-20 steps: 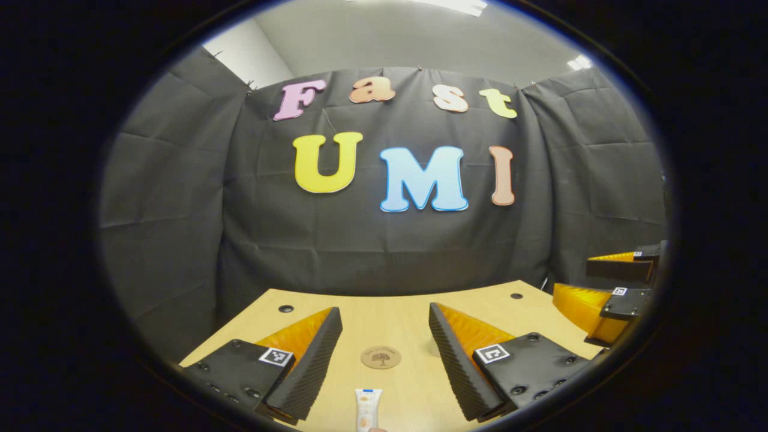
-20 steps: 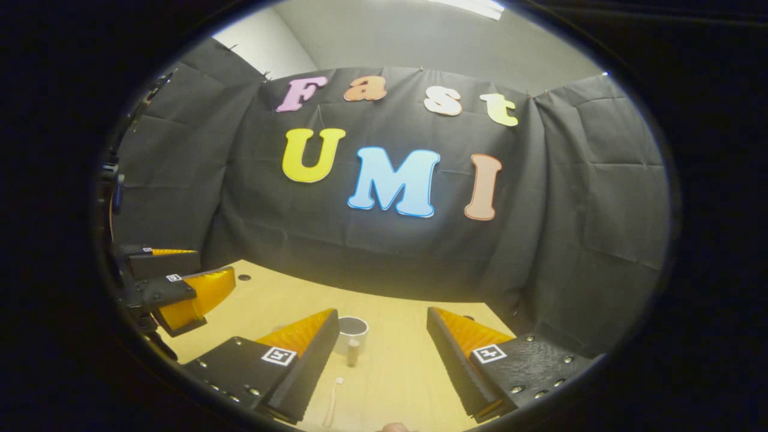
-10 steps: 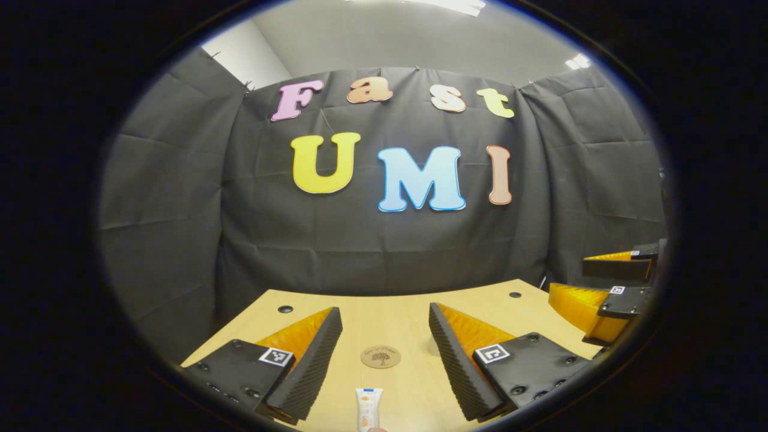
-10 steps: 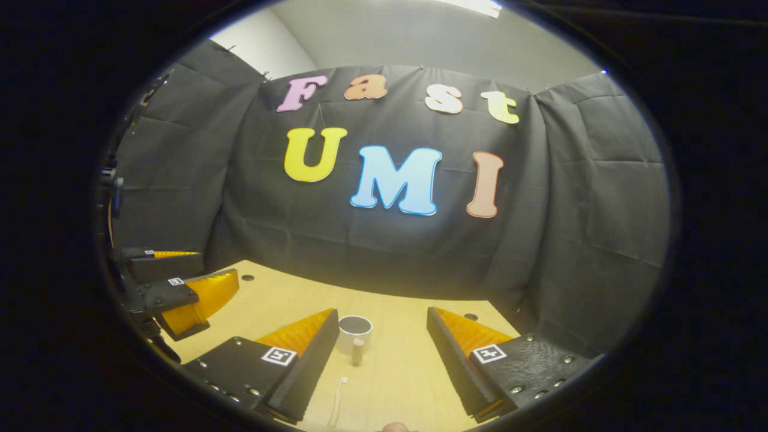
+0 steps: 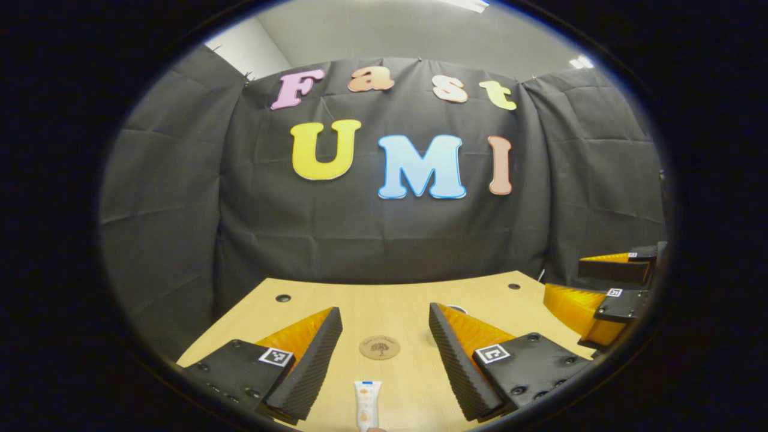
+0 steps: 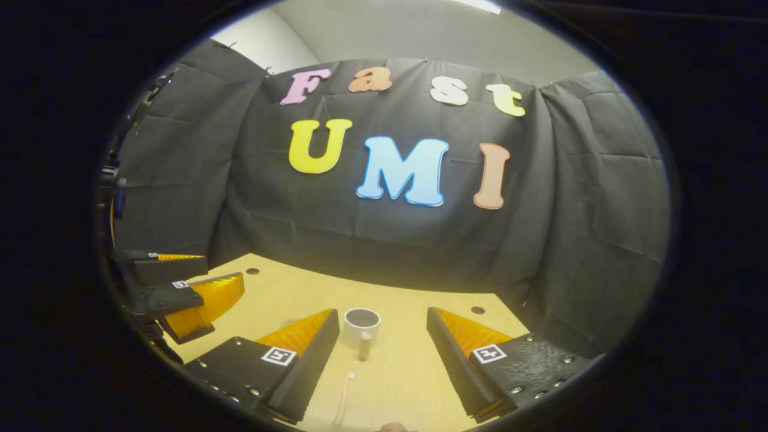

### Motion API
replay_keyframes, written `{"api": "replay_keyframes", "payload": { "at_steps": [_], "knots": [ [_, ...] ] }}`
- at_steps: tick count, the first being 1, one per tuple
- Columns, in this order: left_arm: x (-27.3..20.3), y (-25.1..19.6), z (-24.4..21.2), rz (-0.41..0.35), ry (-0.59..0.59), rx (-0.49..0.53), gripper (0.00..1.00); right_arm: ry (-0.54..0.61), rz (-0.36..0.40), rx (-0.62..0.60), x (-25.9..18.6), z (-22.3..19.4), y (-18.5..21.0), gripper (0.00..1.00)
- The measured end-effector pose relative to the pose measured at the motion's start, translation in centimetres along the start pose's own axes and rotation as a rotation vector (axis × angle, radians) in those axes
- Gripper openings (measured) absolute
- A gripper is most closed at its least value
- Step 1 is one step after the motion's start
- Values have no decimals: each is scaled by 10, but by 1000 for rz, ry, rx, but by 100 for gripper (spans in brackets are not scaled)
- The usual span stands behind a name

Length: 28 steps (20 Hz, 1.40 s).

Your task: Put the toothbrush and toothpaste on the desktop into the cup, then pick up the cup and place it on the coaster on the desktop.

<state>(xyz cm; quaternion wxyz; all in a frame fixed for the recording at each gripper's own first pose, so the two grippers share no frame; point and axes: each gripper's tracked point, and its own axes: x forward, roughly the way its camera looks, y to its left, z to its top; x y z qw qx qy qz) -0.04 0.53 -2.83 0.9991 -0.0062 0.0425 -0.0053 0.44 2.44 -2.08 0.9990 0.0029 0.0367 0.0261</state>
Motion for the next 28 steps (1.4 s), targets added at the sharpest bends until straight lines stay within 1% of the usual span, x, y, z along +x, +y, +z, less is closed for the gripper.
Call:
{"api": "replay_keyframes", "payload": {
  "at_steps": [3,10,13,17,19,24,28],
  "knots": [
    [5,6,-23,6,76,-7,94,61,12,-5,6,-19,10,91],
    [18,26,-75,34,259,-25,95,275,78,11,18,-73,35,91],
    [21,28,-99,27,351,-29,94,378,98,28,20,-97,43,91],
    [25,27,-131,15,484,-59,95,495,116,67,22,-121,51,91],
    [21,27,-148,10,551,-71,95,550,124,78,21,-129,53,91],
    [13,28,-190,0,737,-62,95,692,159,106,20,-167,70,91],
    [12,28,-214,-12,846,-97,96,807,177,119,15,-187,75,93]
  ]
}}
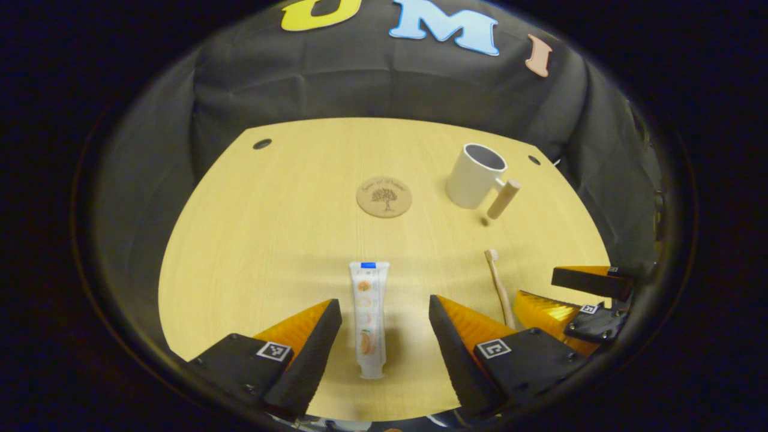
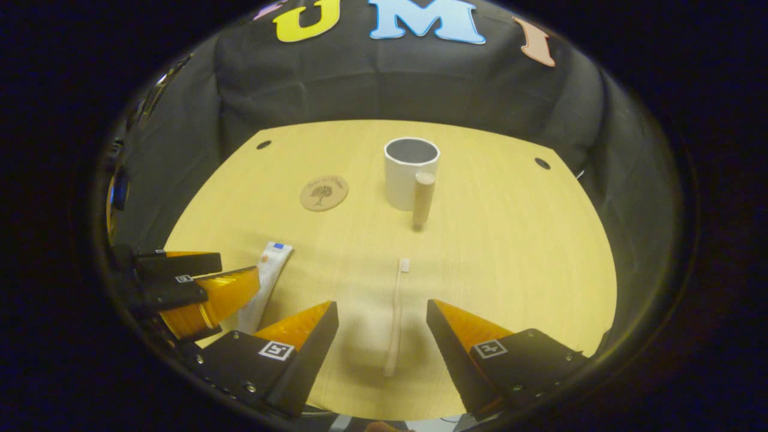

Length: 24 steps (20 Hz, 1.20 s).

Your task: Put the toothbrush and toothpaste on the desktop into the cup, then pick up the cup and place it on the coaster on the desktop.

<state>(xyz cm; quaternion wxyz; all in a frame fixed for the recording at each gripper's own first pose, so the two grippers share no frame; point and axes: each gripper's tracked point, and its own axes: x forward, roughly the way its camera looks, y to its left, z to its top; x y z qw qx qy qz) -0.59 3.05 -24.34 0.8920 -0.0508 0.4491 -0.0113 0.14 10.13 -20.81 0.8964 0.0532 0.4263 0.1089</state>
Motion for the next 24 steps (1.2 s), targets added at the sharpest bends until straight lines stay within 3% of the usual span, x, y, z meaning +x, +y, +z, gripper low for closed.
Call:
{"api": "replay_keyframes", "payload": {
  "at_steps": [8,18,20,23,24],
  "knots": [
    [30,5,-33,-6,204,-25,96,171,20,31,30,-24,2,93],
    [51,10,-42,19,327,13,95,289,13,27,53,-41,-2,94],
    [53,12,-44,22,343,10,90,299,9,36,56,-43,-5,94],
    [57,13,-49,22,365,-4,92,322,0,35,60,-46,-9,90],
    [59,13,-51,25,376,-10,87,321,-5,31,60,-45,-11,87]
  ]
}}
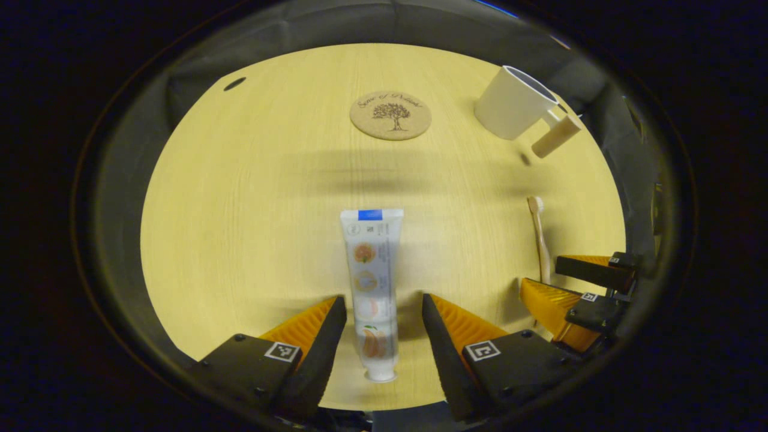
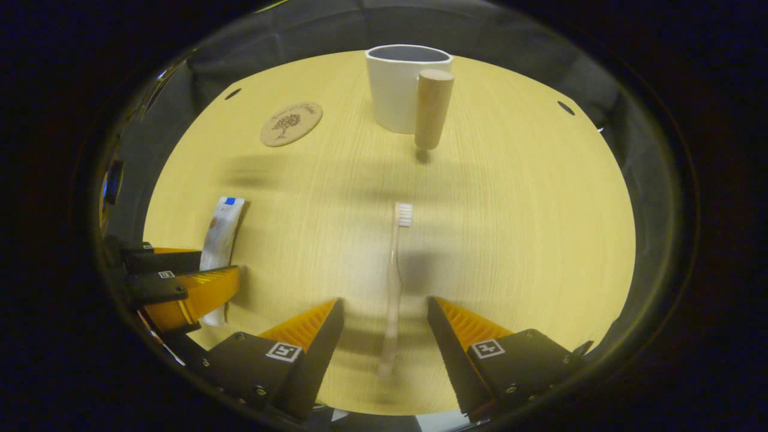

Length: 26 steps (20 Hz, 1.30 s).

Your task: Put the toothbrush and toothpaste on the desktop into the cup, then pick up the cup and place it on the coaster on the desktop.

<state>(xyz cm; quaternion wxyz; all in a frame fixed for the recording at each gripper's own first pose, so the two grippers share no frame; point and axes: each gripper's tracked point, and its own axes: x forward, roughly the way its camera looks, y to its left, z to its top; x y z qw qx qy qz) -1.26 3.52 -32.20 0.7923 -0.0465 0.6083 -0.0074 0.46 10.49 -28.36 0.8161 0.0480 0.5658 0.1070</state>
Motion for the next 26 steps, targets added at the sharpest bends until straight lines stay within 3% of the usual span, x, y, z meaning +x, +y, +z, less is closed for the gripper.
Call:
{"api": "replay_keyframes", "payload": {
  "at_steps": [2,3,5,6,8,9,12,13,14,17,18,20,21,22,24,25,26],
  "knots": [
    [1,3,-1,20,2,14,80,6,-10,-4,1,-1,-2,85],
    [2,3,-2,30,3,24,84,9,-16,-6,2,-1,-4,82],
    [3,8,-2,62,6,44,74,19,-34,-8,3,-2,-8,76],
    [1,7,-1,62,0,46,67,28,-33,-5,2,-4,-7,65],
    [3,9,-1,68,-2,40,63,28,-38,-2,6,-4,-9,64],
    [2,9,-1,71,2,34,57,34,-40,4,2,-5,-8,54],
    [2,7,-2,71,10,40,46,45,-39,-18,1,-7,-9,52],
    [3,8,-1,71,8,44,47,52,-39,9,6,-9,-10,52],
    [2,7,-1,71,11,45,47,50,-34,22,1,-6,-9,22],
    [3,7,-2,74,14,58,40,46,-16,40,9,-6,-11,23],
    [1,7,-3,77,16,62,39,42,-4,49,4,-4,-10,10],
    [1,6,-2,72,10,78,33,28,15,70,7,-5,-10,10],
    [0,6,-1,74,1,87,34,34,30,89,0,-2,-10,4],
    [2,3,-2,57,-5,99,27,22,42,101,5,-1,-10,6],
    [-1,2,3,49,-29,123,27,19,58,110,4,-1,-9,6],
    [0,1,3,37,-38,119,20,13,65,112,3,-2,-9,6],
    [-1,1,3,37,-40,103,20,11,81,115,2,-2,-7,6]
  ]
}}
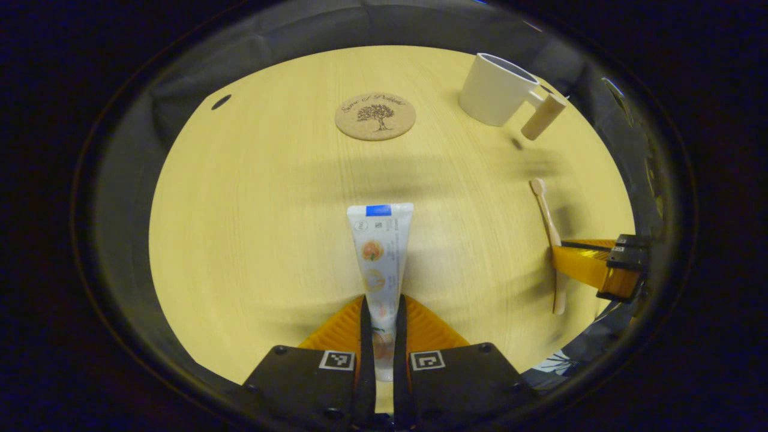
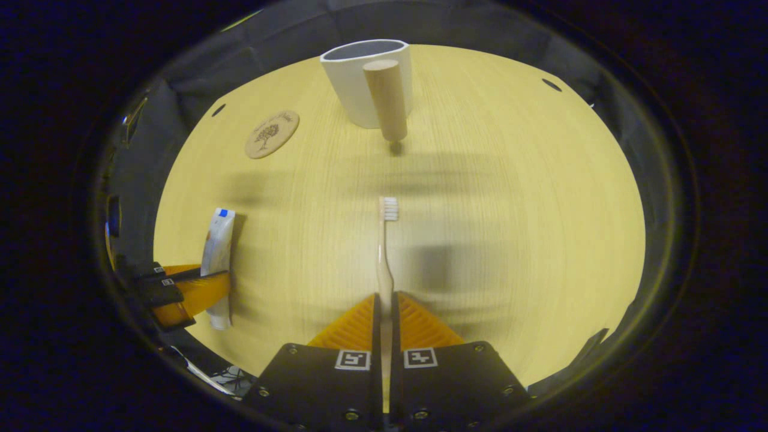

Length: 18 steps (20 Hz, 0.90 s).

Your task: Put the toothbrush and toothpaste on the desktop into the cup, then pick up the cup and place it on the coaster on the desktop.

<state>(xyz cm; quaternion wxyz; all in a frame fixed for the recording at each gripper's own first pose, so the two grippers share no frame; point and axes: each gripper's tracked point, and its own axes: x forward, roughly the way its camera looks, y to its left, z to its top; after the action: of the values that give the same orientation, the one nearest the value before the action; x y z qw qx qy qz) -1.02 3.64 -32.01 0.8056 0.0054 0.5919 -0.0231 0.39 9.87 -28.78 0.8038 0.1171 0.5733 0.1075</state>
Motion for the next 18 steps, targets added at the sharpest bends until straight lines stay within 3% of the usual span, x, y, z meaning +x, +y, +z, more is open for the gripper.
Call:
{"api": "replay_keyframes", "payload": {
  "at_steps": [8,18],
  "knots": [
    [-14,0,2,-23,-70,-39,19,-55,50,-4,-10,-5,12,6],
    [-36,-9,17,-57,-194,-66,19,-249,65,-66,-44,11,19,6]
  ]
}}
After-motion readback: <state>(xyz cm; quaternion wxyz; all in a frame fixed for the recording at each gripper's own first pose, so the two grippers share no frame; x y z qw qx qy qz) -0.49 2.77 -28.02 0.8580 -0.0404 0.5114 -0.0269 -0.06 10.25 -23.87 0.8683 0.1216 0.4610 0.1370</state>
